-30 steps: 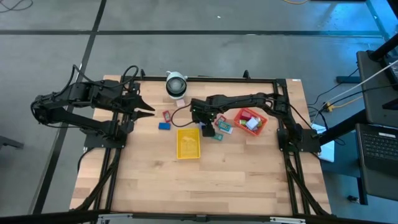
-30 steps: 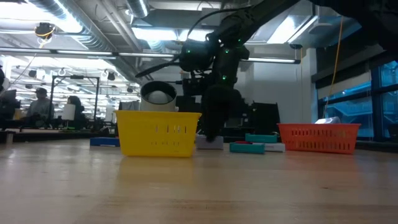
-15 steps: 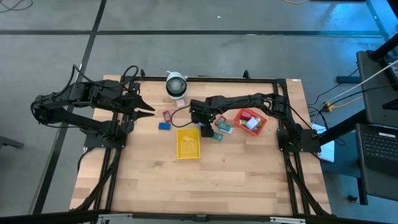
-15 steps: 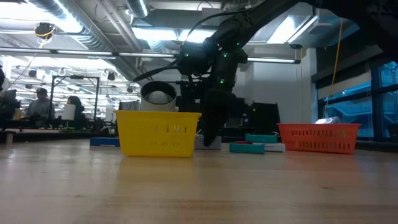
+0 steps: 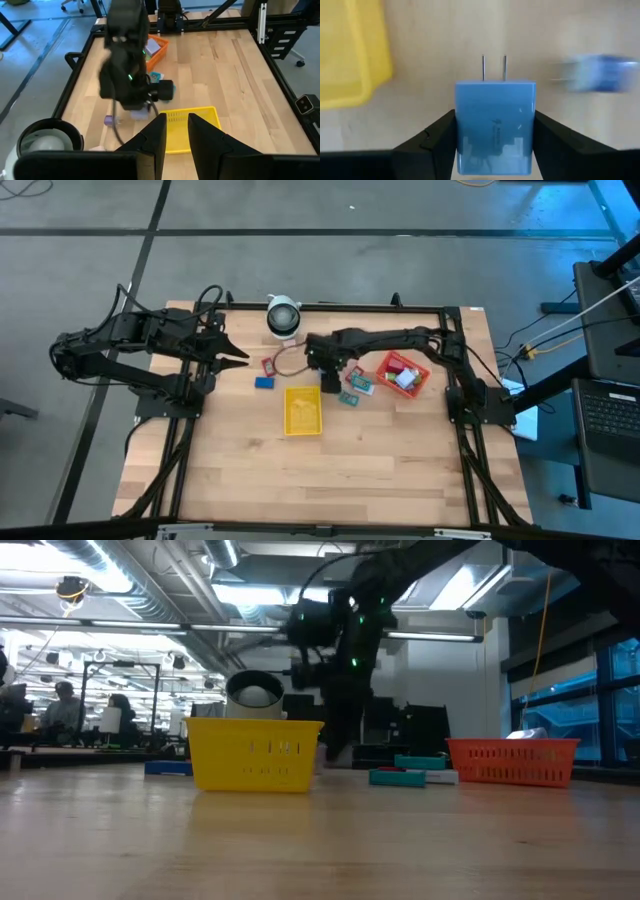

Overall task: Pick & Place Office items
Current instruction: Put the blue charger adapter into the orange basket

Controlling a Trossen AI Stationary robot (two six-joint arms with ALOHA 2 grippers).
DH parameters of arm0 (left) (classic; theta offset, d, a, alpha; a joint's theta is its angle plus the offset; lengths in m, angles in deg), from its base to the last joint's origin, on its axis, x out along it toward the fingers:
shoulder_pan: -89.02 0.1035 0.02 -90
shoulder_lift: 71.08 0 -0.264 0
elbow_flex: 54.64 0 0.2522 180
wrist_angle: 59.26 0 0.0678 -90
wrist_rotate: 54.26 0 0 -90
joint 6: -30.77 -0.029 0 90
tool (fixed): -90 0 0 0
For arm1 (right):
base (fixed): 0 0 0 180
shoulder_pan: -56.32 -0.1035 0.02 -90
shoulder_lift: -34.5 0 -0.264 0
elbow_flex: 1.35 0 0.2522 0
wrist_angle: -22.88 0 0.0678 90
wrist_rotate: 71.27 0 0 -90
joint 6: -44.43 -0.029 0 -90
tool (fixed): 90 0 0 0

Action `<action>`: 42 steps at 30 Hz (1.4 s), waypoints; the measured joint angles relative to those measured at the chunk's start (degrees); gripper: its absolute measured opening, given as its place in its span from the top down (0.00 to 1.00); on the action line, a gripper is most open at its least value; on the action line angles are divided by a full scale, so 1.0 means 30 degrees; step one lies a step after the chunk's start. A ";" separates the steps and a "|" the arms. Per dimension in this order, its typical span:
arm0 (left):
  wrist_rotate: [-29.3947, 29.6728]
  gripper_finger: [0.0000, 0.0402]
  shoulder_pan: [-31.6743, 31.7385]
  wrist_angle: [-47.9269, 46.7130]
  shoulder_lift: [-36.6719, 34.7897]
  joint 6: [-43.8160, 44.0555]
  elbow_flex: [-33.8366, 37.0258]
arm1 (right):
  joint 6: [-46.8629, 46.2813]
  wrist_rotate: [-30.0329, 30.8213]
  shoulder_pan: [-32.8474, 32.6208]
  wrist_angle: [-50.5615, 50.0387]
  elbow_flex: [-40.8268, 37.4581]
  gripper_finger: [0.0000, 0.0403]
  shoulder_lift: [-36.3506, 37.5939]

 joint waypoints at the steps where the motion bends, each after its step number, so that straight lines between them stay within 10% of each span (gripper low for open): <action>1: 0.0000 0.81 0.0000 0.0000 0.0000 -0.0007 0.0000 | -0.0240 0.0329 0.0195 -0.0097 0.0177 0.47 0.0320; 13: -0.0007 0.81 0.0000 0.0000 0.0000 -0.0007 0.0000 | -0.1989 0.0020 0.3915 -0.3963 -0.0210 0.46 0.3979; 30: -0.0080 0.81 0.0000 0.0000 0.0000 -0.0080 0.0000 | -0.7307 -0.0182 0.4397 -0.3224 -1.1847 0.43 1.3116; 42: -0.0066 0.81 0.0000 0.0007 0.0000 -0.0056 0.0001 | -0.9352 -0.1580 0.3418 -0.2291 -1.4360 0.43 1.4860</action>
